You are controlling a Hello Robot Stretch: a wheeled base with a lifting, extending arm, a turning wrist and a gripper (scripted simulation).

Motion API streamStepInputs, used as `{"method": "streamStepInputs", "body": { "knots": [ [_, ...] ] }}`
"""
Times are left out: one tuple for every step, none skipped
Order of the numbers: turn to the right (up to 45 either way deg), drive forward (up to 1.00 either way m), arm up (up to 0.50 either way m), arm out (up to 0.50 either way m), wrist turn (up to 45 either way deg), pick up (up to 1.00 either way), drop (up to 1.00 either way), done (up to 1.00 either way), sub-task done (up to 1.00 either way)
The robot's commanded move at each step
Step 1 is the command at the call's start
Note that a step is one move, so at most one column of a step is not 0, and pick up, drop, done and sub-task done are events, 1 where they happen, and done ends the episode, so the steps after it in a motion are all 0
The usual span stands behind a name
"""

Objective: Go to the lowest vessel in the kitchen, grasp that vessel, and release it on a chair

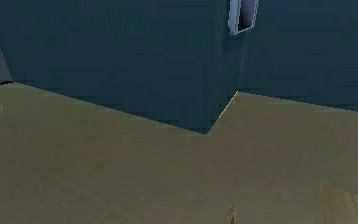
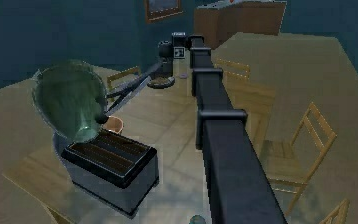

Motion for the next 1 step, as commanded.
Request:
{"method": "streamStepInputs", "body": {
  "knots": [
    [0.0, 0.0, 0.0, 0.0, -21.0, 0.0, 0.0, 0.0, 0.0]
  ]
}}
